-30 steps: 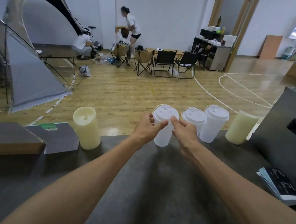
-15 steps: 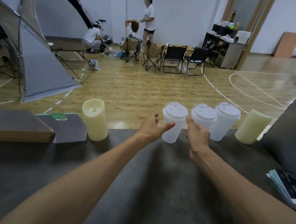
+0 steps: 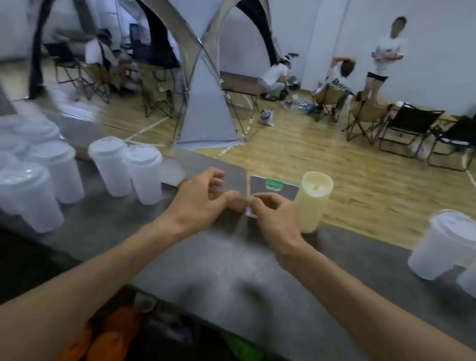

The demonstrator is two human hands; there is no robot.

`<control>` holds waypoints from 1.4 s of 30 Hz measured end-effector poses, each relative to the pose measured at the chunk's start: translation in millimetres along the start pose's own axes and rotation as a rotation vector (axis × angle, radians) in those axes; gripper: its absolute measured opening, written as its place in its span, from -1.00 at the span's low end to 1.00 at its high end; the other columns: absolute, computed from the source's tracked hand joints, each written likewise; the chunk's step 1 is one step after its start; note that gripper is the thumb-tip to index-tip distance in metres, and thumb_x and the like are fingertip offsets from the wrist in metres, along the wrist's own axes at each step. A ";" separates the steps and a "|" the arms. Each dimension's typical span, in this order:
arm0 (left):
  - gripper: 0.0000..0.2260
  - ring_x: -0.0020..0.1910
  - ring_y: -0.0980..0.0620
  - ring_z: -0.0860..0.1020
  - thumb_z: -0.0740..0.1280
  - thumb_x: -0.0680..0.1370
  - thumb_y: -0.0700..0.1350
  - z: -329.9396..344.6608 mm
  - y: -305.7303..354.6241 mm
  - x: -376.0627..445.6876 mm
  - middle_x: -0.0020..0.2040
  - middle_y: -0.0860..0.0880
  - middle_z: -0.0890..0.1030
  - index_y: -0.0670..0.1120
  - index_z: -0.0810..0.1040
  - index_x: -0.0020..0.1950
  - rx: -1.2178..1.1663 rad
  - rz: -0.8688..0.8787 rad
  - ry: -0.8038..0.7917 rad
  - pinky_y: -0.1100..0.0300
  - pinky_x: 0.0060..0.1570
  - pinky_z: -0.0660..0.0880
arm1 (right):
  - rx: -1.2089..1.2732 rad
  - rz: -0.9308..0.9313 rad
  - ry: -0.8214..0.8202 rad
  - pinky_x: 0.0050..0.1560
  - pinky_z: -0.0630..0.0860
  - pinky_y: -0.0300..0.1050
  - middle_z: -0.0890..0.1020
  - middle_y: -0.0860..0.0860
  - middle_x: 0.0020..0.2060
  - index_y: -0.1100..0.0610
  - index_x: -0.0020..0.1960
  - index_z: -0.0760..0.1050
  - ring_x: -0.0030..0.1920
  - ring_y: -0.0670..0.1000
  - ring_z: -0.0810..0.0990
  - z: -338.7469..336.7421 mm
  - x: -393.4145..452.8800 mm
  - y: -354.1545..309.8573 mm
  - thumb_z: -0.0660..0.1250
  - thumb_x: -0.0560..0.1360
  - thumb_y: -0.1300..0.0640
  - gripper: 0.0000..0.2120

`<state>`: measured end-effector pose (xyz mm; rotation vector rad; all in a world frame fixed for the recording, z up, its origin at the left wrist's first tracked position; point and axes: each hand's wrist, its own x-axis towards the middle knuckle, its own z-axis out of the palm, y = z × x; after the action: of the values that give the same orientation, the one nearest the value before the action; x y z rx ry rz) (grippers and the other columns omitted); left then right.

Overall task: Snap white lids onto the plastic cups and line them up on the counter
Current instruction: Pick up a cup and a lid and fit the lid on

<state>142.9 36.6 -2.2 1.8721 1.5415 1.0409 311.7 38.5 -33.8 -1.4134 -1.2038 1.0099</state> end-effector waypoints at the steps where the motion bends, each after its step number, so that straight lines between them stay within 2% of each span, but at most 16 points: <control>1: -0.54 0.17 -0.02 0.59 0.44 0.54 0.04 -25.0 -15.0 -4.7 0.23 -0.10 0.60 -0.11 0.48 0.37 0.028 -0.023 0.050 0.08 0.20 0.54 | -0.002 -0.014 -0.063 -0.26 0.46 -0.34 0.68 -0.06 -0.18 0.03 -0.05 0.64 -0.21 -0.14 0.59 30.8 0.0 -6.1 0.45 0.51 0.06 -0.94; 5: -0.52 0.30 -0.03 0.52 0.42 0.55 0.04 -115.3 -70.4 -19.6 0.33 -0.09 0.56 -0.11 0.46 0.41 0.182 -0.088 0.209 0.14 0.21 0.43 | -0.029 -0.010 -0.247 -0.13 0.51 -0.25 0.69 -0.05 -0.03 0.06 0.13 0.65 -0.06 -0.11 0.63 140.0 -2.9 -25.9 0.43 0.54 0.00 -0.79; 8: -0.52 0.30 -0.08 0.51 0.45 0.54 0.02 -172.1 -108.3 -27.4 0.33 -0.12 0.55 -0.12 0.46 0.39 0.289 -0.162 0.348 0.08 0.20 0.43 | -0.052 0.005 -0.333 -0.13 0.49 -0.23 0.67 -0.05 -0.01 0.08 0.16 0.64 -0.06 -0.11 0.61 206.1 -8.1 -40.1 0.40 0.56 -0.01 -0.76; 11: -0.45 0.35 -0.19 0.44 0.43 0.55 0.01 -216.9 -146.3 -35.3 0.40 -0.19 0.44 -0.14 0.37 0.47 0.331 -0.308 0.446 -0.06 0.29 0.41 | -0.074 -0.007 -0.437 -0.04 0.45 -0.22 0.64 -0.05 -0.02 0.10 0.17 0.62 -0.01 -0.07 0.59 262.6 -10.9 -51.7 0.35 0.60 -0.01 -0.76; 13: -0.40 0.33 -0.22 0.43 0.43 0.55 0.01 -236.3 -169.9 -39.8 0.40 -0.21 0.39 -0.16 0.32 0.50 0.297 -0.401 0.476 -0.10 0.29 0.44 | -0.107 0.003 -0.510 0.07 0.46 -0.14 0.63 0.00 0.11 0.12 0.29 0.58 0.09 -0.01 0.57 296.8 -9.9 -58.1 0.29 0.64 -0.03 -0.67; 16: -0.39 0.30 -0.20 0.47 0.41 0.55 0.02 -248.8 -197.5 -43.0 0.40 -0.21 0.40 -0.19 0.29 0.50 0.171 -0.511 0.491 -0.01 0.15 0.48 | -0.152 0.037 -0.602 0.21 0.46 -0.08 0.57 0.05 0.28 0.16 0.42 0.48 0.19 0.03 0.53 342.2 -7.9 -65.0 0.18 0.68 0.01 -0.62; 18: -0.43 0.27 -0.17 0.50 0.40 0.56 0.03 -249.3 -209.7 -43.5 0.35 -0.18 0.48 -0.17 0.33 0.48 0.092 -0.543 0.491 0.06 0.06 0.45 | -0.158 0.049 -0.623 0.14 0.42 -0.10 0.55 0.10 0.31 0.21 0.41 0.47 0.16 0.04 0.51 366.0 -7.9 -66.8 0.13 0.69 0.06 -0.62; 20: -0.50 0.25 -0.14 0.54 0.39 0.57 0.01 -248.3 -218.5 -42.8 0.31 -0.13 0.56 -0.14 0.41 0.45 0.025 -0.532 0.475 0.04 0.12 0.49 | -0.123 0.062 -0.634 0.11 0.41 -0.09 0.53 0.14 0.33 0.25 0.42 0.45 0.20 0.09 0.52 383.5 -8.0 -66.8 0.11 0.70 0.07 -0.60; 22: -0.55 0.23 -0.12 0.57 0.39 0.57 0.01 -247.5 -224.1 -42.9 0.26 -0.10 0.61 -0.11 0.47 0.42 -0.047 -0.525 0.451 -0.07 0.23 0.52 | -0.089 0.079 -0.646 0.14 0.43 -0.06 0.51 0.14 0.35 0.24 0.45 0.41 0.21 0.10 0.51 392.7 -9.7 -65.4 0.10 0.69 0.06 -0.59; 24: -0.59 0.19 -0.11 0.59 0.42 0.56 0.01 -246.7 -227.7 -43.9 0.19 -0.09 0.64 -0.11 0.51 0.36 -0.093 -0.517 0.433 -0.07 0.15 0.57 | -0.079 0.075 -0.622 0.20 0.46 -0.04 0.50 0.13 0.37 0.21 0.47 0.39 0.25 0.09 0.50 392.6 -12.1 -62.6 0.14 0.68 0.05 -0.58; 26: -0.57 0.17 -0.09 0.59 0.44 0.54 0.03 -243.5 -227.7 -45.9 0.16 -0.08 0.62 -0.14 0.49 0.33 -0.131 -0.519 0.429 0.07 -0.01 0.56 | -0.067 0.073 -0.578 0.26 0.47 0.00 0.49 0.10 0.40 0.16 0.50 0.34 0.31 0.09 0.50 381.8 -15.5 -58.9 0.20 0.66 0.01 -0.55; 30: -0.51 0.14 0.03 0.56 0.44 0.52 0.15 -217.1 -205.3 -47.4 0.16 0.02 0.59 -0.07 0.48 0.34 -0.154 -0.405 0.353 0.20 -0.03 0.50 | 0.009 0.107 -0.449 0.30 0.52 0.03 0.55 0.06 0.32 0.10 0.44 0.39 0.25 0.05 0.55 325.2 -18.3 -50.6 0.33 0.60 -0.08 -0.53; 32: -0.53 0.13 0.06 0.55 0.45 0.50 0.14 -189.2 -180.7 -44.1 0.15 0.06 0.58 -0.03 0.48 0.33 -0.207 -0.323 0.300 0.29 -0.08 0.46 | 0.052 0.115 -0.368 0.29 0.55 0.09 0.59 0.04 0.25 0.10 0.37 0.43 0.21 0.05 0.59 279.1 -17.4 -45.6 0.38 0.58 -0.07 -0.56; 35: -0.49 0.15 0.08 0.54 0.49 0.49 0.08 -130.6 -134.2 -33.7 0.19 0.05 0.56 -0.04 0.40 0.35 -0.317 -0.249 0.191 0.30 -0.03 0.48 | 0.086 0.100 -0.241 0.25 0.59 0.09 0.62 -0.01 0.16 0.05 0.25 0.46 0.16 0.00 0.61 196.2 -19.9 -33.8 0.40 0.57 -0.04 -0.68; 38: -0.50 0.15 0.14 0.55 0.52 0.48 0.00 -56.0 -83.3 -21.2 0.16 0.08 0.56 -0.04 0.38 0.31 -0.403 -0.197 0.035 0.34 0.00 0.49 | 0.101 0.079 -0.082 0.21 0.61 0.09 0.66 0.02 0.14 0.09 0.23 0.50 0.13 0.01 0.66 102.0 -26.1 -14.9 0.39 0.58 0.01 -0.72; 42: -0.54 0.13 0.10 0.59 0.51 0.49 -0.01 49.3 -15.0 -14.5 0.16 0.03 0.59 -0.05 0.39 0.29 -0.504 -0.151 -0.137 0.17 0.08 0.56 | 0.099 0.092 0.115 0.18 0.63 0.13 0.69 0.05 0.11 0.15 0.27 0.51 0.12 0.05 0.69 -20.8 -37.9 4.9 0.42 0.57 0.04 -0.67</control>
<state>172.9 30.5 -46.2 1.4259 1.1824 1.0843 326.6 -2.4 -35.2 -1.4397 -1.0001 1.0232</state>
